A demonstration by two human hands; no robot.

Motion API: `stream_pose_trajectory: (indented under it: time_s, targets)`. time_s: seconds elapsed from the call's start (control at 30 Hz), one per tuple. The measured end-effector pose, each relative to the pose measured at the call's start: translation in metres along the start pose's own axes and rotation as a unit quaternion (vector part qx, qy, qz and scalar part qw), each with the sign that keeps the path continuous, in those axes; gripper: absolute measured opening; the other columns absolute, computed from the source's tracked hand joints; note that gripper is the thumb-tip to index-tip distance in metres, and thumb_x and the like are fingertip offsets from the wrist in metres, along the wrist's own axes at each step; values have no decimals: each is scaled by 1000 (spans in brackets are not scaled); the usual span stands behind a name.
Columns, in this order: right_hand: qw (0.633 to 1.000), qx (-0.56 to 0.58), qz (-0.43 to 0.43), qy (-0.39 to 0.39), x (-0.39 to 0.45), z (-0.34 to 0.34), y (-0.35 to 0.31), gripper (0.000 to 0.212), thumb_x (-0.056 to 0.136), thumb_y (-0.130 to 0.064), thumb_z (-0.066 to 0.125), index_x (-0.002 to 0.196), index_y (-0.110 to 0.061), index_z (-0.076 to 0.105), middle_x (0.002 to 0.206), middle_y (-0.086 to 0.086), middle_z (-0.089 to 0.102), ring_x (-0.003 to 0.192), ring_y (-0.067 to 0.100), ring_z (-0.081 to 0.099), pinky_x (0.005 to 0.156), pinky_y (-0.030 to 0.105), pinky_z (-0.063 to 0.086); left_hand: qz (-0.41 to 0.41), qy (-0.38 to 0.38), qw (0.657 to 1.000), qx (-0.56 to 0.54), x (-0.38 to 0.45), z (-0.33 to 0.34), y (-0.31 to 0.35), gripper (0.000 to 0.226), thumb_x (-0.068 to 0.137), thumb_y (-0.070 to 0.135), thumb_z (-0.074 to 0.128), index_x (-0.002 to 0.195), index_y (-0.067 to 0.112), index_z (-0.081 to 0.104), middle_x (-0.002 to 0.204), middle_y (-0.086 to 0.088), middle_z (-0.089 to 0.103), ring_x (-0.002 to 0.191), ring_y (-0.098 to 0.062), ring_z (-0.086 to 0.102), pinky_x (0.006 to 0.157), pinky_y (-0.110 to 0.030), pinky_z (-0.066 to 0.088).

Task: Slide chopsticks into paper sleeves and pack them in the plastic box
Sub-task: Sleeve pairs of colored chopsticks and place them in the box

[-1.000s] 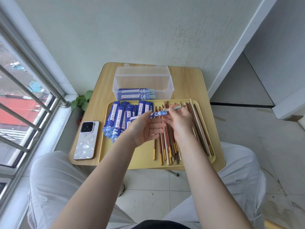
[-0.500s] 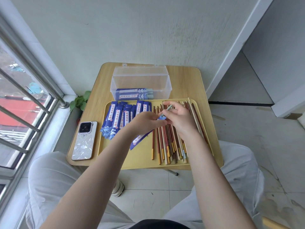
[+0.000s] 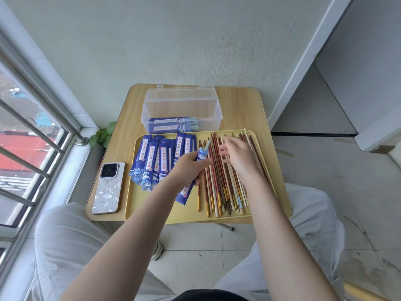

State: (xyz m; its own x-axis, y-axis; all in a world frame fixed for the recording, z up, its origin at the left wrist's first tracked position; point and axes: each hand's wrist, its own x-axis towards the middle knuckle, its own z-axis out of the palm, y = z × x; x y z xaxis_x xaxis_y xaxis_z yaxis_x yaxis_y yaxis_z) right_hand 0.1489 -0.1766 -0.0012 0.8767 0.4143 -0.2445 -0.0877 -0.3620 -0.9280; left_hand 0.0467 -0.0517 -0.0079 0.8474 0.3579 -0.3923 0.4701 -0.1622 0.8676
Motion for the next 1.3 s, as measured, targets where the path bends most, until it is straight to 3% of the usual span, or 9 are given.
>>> stream_pose_trajectory:
  time_s: [0.17, 0.3, 0.37, 0.47, 0.63, 0.77, 0.97, 1.17, 1.3]
  targets:
    - [979, -162, 45, 117, 4, -31, 18, 31, 96, -10, 41, 103, -3, 70, 94, 17, 72, 73, 25, 64, 75, 51, 59, -40, 97, 993, -57, 9, 8, -10, 29, 97, 33, 64, 91, 6, 57, 77, -15, 70, 55, -18, 63, 64, -35, 56]
    - [942, -317, 111, 28, 5, -42, 23, 24, 96, -12, 46, 92, -4, 68, 81, 12, 70, 71, 27, 68, 67, 41, 61, -4, 9, 1000, -29, 12, 32, -5, 41, 95, 45, 62, 102, 5, 67, 99, -16, 71, 85, -24, 64, 79, -33, 51]
    - [925, -363, 113, -7, 4, -41, 26, 22, 97, -14, 47, 89, -7, 66, 79, 9, 67, 68, 26, 65, 60, 30, 53, 0, -45, 999, 13, 14, 44, 0, 35, 97, 46, 59, 97, 12, 66, 94, -12, 65, 86, -21, 59, 76, -30, 47]
    - [912, -401, 88, -25, 1, -37, 29, 21, 97, -14, 52, 79, -9, 62, 74, 6, 61, 62, 21, 58, 51, 26, 38, -1, -37, 996, 83, 23, 51, -5, 48, 95, 49, 59, 97, 1, 65, 86, -20, 64, 76, -31, 60, 78, -43, 53]
    - [918, -390, 51, -55, -3, -29, 33, 20, 93, -29, 68, 105, -13, 63, 95, 1, 63, 85, 20, 63, 72, 33, 53, -16, 57, 994, 92, 27, 40, -19, 47, 94, 44, 61, 93, -3, 63, 73, -8, 54, 67, -20, 50, 65, -35, 40]
    - [923, -377, 53, -61, -5, -15, 36, 33, 89, -36, 72, 109, -16, 55, 100, 1, 60, 81, 16, 59, 64, 30, 47, -31, 82, 992, 86, 26, 28, -27, 40, 94, 45, 60, 86, 5, 60, 74, -8, 53, 67, -21, 50, 64, -35, 40]
    - [916, -394, 36, -70, -4, 3, 39, 81, 87, -44, 73, 148, -9, 32, 129, 9, 59, 100, 24, 65, 69, 32, 52, -38, 92, 991, 88, 25, 22, -30, 47, 96, 46, 58, 95, -2, 62, 77, -9, 53, 67, -20, 47, 62, -34, 38]
    - [913, -403, 45, -31, -3, 1, 42, 61, 92, -25, 68, 143, -8, 38, 105, 5, 61, 82, 20, 64, 60, 32, 55, -50, 93, 993, 56, 25, 19, -34, 53, 96, 48, 57, 106, -3, 65, 89, -12, 68, 70, -21, 52, 66, -34, 43]
    - [912, -408, 42, -8, -2, -5, 44, 50, 96, -20, 63, 139, -7, 43, 93, 2, 60, 67, 16, 59, 44, 26, 41, -46, 105, 993, 6, 24, 14, -34, 44, 97, 45, 56, 100, 2, 67, 96, -12, 73, 82, -27, 65, 78, -38, 52]
